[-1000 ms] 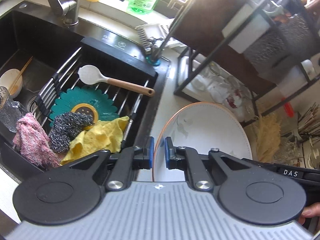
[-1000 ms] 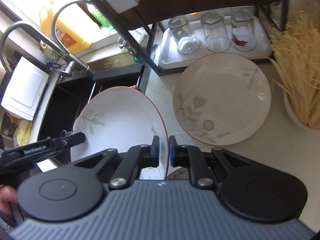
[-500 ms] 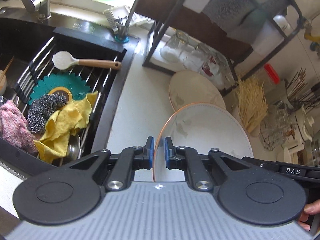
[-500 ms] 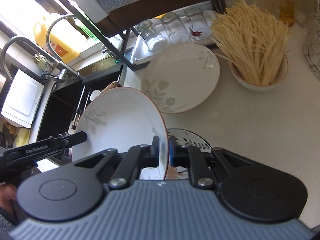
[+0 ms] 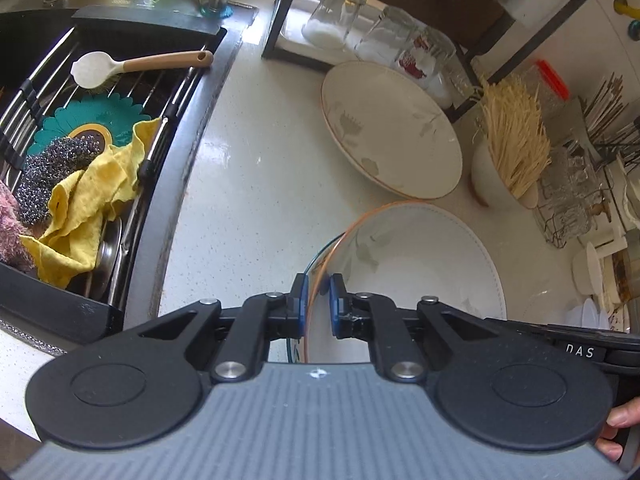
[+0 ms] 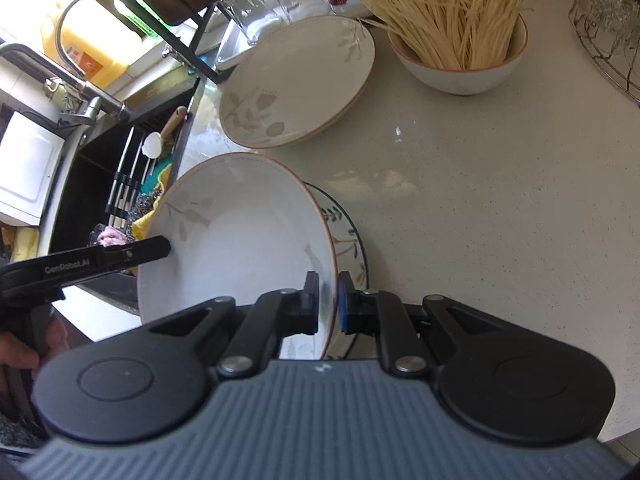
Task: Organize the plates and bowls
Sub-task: 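Lift the white plate with both tools and carry it toward the cream plate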
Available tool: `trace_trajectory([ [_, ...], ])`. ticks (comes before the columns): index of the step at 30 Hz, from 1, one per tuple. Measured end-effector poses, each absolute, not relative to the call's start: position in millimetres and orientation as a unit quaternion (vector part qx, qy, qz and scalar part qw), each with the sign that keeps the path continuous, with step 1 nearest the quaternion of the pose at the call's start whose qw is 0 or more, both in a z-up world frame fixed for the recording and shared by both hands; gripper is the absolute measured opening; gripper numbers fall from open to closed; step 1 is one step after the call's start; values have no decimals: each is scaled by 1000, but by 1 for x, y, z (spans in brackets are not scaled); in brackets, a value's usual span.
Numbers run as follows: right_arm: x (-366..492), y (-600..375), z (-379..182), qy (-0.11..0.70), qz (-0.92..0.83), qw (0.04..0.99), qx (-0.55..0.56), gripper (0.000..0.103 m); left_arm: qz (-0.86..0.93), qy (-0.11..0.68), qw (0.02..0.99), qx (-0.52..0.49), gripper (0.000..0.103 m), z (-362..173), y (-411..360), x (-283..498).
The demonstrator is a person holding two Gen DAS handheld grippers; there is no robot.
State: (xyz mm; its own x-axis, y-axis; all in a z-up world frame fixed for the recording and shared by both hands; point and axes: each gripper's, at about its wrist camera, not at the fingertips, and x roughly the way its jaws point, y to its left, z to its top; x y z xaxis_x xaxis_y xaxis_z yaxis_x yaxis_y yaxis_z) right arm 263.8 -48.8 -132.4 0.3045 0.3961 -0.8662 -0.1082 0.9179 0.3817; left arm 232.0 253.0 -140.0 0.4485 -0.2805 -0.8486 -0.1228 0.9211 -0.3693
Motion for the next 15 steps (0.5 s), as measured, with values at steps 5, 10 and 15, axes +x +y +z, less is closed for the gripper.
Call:
trace_trajectory([
  [5,265,-49,-145,576,155,794,121,12,-34,534,827,-174,14,-151,246,234],
  [10,266,-42,-145,577,157,796,97,12,-27,539,825,-165,14,-154,246,235],
  [15,269,-45,-147,577,157,794,107,12,-27,540,822,-177,14,-151,249,237],
])
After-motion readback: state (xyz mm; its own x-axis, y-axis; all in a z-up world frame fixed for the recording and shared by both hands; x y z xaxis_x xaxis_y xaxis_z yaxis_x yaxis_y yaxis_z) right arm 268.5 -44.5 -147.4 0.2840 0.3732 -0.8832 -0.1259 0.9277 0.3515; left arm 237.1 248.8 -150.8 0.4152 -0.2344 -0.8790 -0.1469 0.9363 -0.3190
